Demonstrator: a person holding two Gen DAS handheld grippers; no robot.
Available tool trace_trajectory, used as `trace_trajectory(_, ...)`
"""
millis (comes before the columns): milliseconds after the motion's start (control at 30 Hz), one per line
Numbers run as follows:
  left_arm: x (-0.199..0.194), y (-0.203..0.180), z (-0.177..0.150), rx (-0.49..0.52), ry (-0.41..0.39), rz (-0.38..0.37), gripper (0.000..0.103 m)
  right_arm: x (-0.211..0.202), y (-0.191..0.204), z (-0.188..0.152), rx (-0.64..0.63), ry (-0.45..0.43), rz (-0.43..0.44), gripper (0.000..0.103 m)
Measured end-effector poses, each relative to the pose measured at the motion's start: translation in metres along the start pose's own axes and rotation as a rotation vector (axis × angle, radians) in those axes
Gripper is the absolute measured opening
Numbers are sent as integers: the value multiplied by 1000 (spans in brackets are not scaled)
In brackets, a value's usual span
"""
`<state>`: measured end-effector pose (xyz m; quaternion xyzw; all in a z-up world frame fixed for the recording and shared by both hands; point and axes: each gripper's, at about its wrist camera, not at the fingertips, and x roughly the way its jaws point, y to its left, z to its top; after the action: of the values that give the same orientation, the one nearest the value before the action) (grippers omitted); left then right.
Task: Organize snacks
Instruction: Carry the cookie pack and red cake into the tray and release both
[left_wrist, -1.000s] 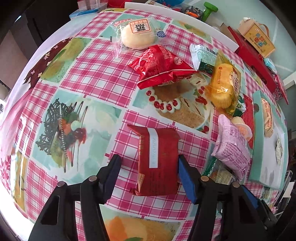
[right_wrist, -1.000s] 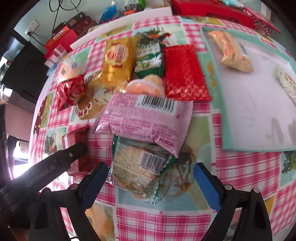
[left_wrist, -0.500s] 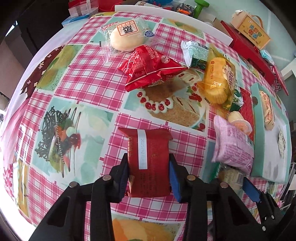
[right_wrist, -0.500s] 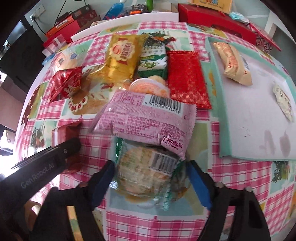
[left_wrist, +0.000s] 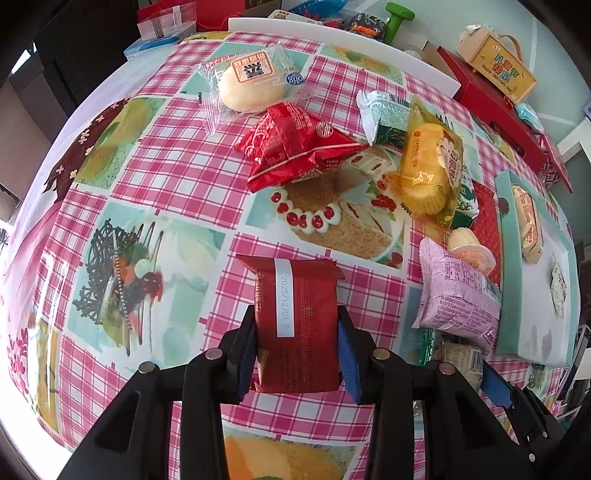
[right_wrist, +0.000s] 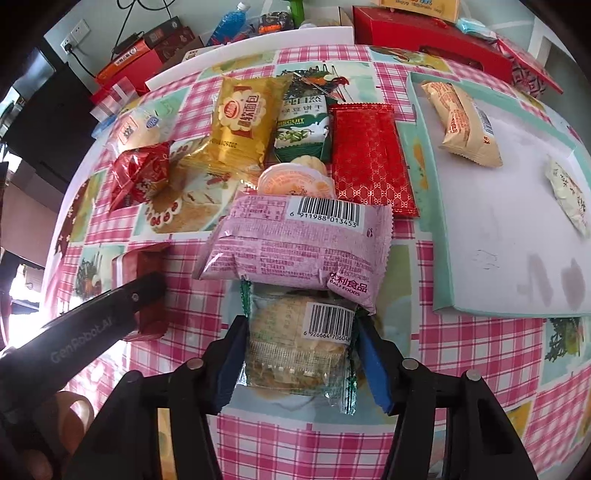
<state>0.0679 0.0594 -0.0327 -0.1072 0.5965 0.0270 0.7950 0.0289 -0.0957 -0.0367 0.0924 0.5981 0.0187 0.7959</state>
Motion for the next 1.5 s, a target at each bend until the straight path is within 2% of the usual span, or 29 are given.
trace_trajectory(367, -33, -1, 2, 16, -77, -17, 41, -53, -10, -2, 16, -99, 81, 60)
trace_trajectory(633, -53, -14, 3, 39, -145, -45, 41, -65, -24, 3, 60, -148, 79, 60)
trace_trajectory(867, -61, -49, 6, 116, -182, -72, 41, -83, -87, 13, 221, -209, 10, 60)
trace_trajectory(1000, -62, -84, 7, 192, -188, -129, 41, -92, -130, 17, 332, -240, -55, 60)
trace_trajectory(1233, -55, -149, 1, 326, -165, -233, 41, -106, -198, 15, 509, -273, -122, 60)
trace_trajectory(1500, -39, -214, -8, 476, -133, -264, 41, -108, -261, 7, 685, -291, -194, 61)
